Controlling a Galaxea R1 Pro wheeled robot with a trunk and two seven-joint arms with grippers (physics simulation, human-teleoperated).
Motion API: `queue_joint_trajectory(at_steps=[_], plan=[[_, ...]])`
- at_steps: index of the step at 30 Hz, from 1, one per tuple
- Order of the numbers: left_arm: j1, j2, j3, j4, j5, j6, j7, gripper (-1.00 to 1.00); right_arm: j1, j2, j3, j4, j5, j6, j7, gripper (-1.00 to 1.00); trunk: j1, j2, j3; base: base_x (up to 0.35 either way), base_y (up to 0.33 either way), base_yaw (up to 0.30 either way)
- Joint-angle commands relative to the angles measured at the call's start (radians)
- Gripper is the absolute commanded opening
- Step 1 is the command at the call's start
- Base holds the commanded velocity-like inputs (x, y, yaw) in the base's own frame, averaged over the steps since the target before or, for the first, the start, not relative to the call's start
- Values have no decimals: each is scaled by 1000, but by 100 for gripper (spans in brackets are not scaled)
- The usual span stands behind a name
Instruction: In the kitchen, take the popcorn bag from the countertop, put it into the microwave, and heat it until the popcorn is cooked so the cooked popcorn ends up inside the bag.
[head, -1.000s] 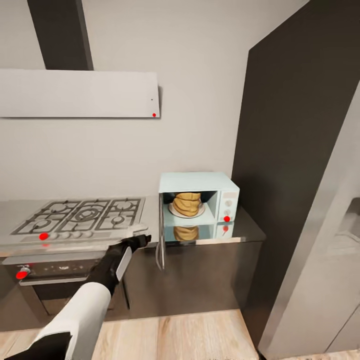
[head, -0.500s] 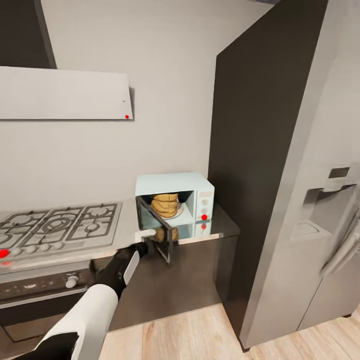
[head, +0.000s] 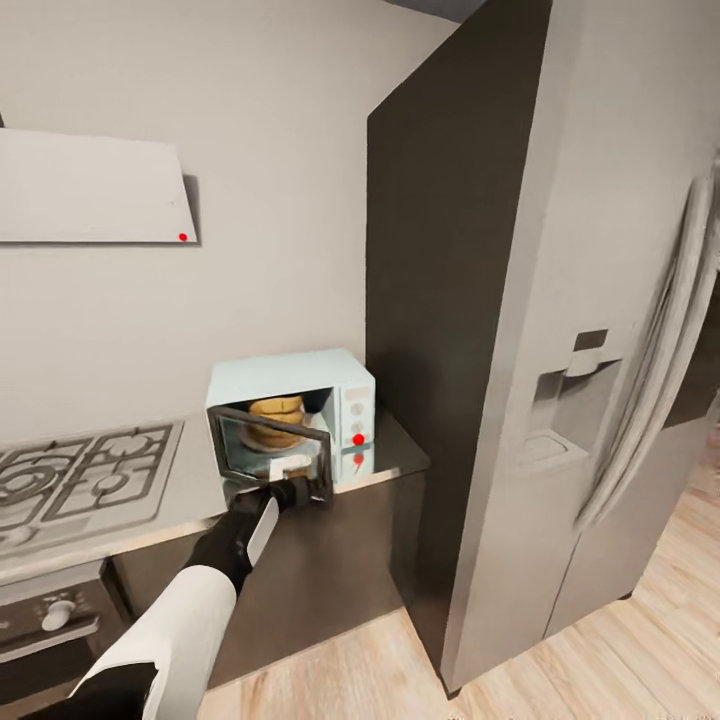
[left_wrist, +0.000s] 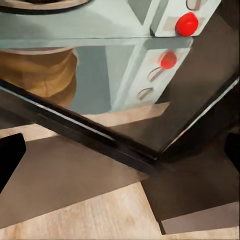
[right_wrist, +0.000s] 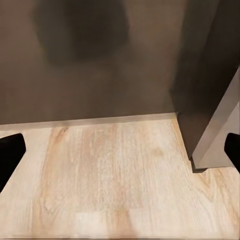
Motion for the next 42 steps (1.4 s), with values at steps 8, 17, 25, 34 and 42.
queue_joint_trajectory(at_steps=[8,17,25,34,42], plan=[[-3,-1,11,-31,6,7,0,100,-4,6,82,2,-9,-6,-2,100,1,-2,-1,250,-4,-36],[0,-1,12,-46,6,7,-2,100,-5,11,88,24,-9,-6,-2,100,1,-2,-1,73,34,0],[0,-1,12,-46,6,7,-2,100,-5,19,88,27,-9,-6,-2,100,1,-2,-1,0,0,0],[0,-1,12,-46,6,7,-2,100,-5,19,89,27,-9,-6,-1,100,1,-2,-1,147,0,0],[2,-1,15,-46,6,7,-3,100,-6,20,90,28,-11,-2,6,100,1,-2,-1,182,0,0]])
